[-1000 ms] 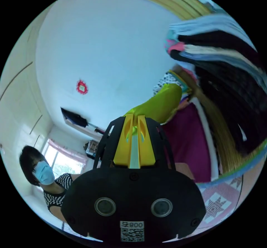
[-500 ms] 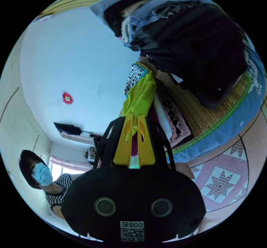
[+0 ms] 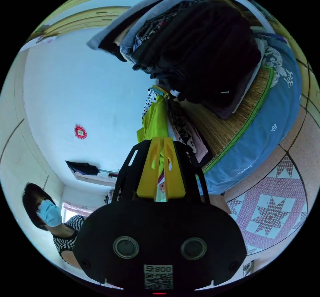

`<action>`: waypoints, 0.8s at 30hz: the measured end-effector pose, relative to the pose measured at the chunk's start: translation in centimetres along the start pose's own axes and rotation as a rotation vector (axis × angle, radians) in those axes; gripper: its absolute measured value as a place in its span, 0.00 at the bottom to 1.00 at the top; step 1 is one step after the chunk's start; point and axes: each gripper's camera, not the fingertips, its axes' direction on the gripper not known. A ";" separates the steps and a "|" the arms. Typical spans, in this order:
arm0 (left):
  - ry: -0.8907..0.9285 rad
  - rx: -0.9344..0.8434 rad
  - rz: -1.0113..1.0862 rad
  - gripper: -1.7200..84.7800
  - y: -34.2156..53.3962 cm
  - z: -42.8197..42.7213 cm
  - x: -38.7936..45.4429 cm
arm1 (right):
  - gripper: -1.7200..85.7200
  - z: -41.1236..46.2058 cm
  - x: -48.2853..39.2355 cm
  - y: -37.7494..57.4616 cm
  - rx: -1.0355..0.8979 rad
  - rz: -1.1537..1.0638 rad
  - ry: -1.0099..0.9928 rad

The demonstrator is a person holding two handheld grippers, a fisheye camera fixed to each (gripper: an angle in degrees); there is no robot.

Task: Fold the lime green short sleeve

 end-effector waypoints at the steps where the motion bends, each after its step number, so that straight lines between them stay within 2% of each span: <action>1: 0.000 0.000 -0.004 0.05 -0.1 0.2 -0.8 | 0.03 -0.2 -0.2 0.1 0.011 -0.004 0.006; 3: 0.003 -0.002 -0.006 0.05 -0.3 0.4 -1.8 | 0.02 -0.8 -1.4 0.7 0.062 -0.021 0.009; 7: 0.008 0.000 -0.009 0.05 -0.4 0.4 -4.0 | 0.02 1.4 -6.6 2.4 0.045 -0.160 -0.003; 10: 0.017 0.003 -0.015 0.05 -0.4 0.2 -5.2 | 0.02 5.7 -10.2 3.5 -0.032 -0.234 0.102; 12: 0.023 0.008 -0.020 0.05 -0.3 -0.2 -5.8 | 0.02 8.5 -10.6 3.4 -0.073 -0.204 0.276; 13: 0.029 0.013 -0.019 0.05 -0.1 -0.6 -6.0 | 0.02 9.0 -10.6 3.4 -0.072 -0.190 0.300; 16: 0.044 0.018 -0.002 0.05 0.4 -1.9 -6.4 | 0.02 9.8 -12.1 4.2 -0.025 -0.182 0.284; 22: 0.044 0.036 0.026 0.04 1.8 -4.1 -7.2 | 0.02 13.0 -22.0 8.3 0.033 -0.361 0.320; 24: 0.027 0.023 0.001 0.04 2.0 -4.0 -7.7 | 0.02 16.5 -26.2 10.7 0.004 -0.454 0.321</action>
